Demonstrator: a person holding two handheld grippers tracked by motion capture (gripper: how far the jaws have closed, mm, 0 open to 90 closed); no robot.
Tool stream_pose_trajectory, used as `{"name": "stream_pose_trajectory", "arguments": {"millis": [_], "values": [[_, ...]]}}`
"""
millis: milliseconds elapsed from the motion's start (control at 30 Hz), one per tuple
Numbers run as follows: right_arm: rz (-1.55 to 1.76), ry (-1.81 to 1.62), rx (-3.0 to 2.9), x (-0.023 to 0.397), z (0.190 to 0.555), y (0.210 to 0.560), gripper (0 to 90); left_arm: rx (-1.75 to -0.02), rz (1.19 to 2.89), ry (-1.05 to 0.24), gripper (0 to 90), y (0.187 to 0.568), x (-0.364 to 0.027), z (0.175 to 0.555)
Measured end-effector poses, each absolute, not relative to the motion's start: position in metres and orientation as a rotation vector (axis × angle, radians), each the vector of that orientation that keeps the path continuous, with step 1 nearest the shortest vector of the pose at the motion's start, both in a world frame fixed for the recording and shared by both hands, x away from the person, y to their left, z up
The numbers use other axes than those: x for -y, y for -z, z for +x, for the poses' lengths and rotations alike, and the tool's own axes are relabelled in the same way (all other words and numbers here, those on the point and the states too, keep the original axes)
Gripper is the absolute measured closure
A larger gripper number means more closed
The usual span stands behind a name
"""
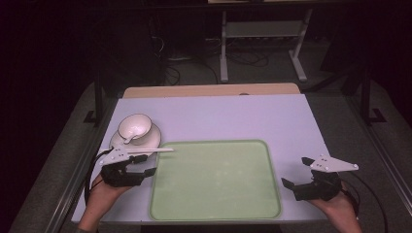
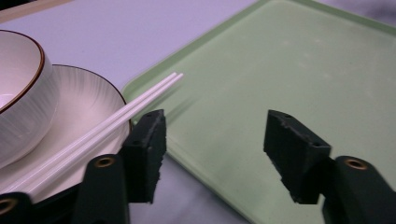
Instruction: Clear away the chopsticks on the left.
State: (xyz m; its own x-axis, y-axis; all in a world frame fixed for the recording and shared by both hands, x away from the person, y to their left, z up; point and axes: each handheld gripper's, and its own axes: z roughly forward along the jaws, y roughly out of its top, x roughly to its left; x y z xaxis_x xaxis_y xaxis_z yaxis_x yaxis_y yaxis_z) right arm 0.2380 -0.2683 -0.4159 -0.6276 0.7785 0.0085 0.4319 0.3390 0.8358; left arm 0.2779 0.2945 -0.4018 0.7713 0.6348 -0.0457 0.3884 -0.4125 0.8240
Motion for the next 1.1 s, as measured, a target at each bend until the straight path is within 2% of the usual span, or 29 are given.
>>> {"name": "stream_pose_trajectory", "arguments": {"millis": [33, 100, 400, 500, 1100], "values": [[1.078, -1.201, -2.208, 0.270, 0.238, 0.417, 0.0, -0.773, 2.062, -0.344, 46.3, 0.402, -0.293, 0.279], [1.081, -1.201, -2.203, 0.271, 0.237, 0.418, 0.0, -0.768, 2.074, -0.334, 53.5, 0.402, -0.292, 0.280], [1.122, -1.157, -2.199, 0.272, 0.238, 0.423, 0.0, -0.802, 2.109, -0.328, 82.5, 0.401, -0.287, 0.289], [1.128, -1.155, -2.200, 0.272, 0.239, 0.424, 0.0, -0.809, 2.114, -0.318, 89.4, 0.402, -0.286, 0.291], [1.130, -1.184, -2.185, 0.272, 0.239, 0.424, 0.0, -0.855, 2.183, -0.324, 89.9, 0.416, -0.265, 0.323]]}}
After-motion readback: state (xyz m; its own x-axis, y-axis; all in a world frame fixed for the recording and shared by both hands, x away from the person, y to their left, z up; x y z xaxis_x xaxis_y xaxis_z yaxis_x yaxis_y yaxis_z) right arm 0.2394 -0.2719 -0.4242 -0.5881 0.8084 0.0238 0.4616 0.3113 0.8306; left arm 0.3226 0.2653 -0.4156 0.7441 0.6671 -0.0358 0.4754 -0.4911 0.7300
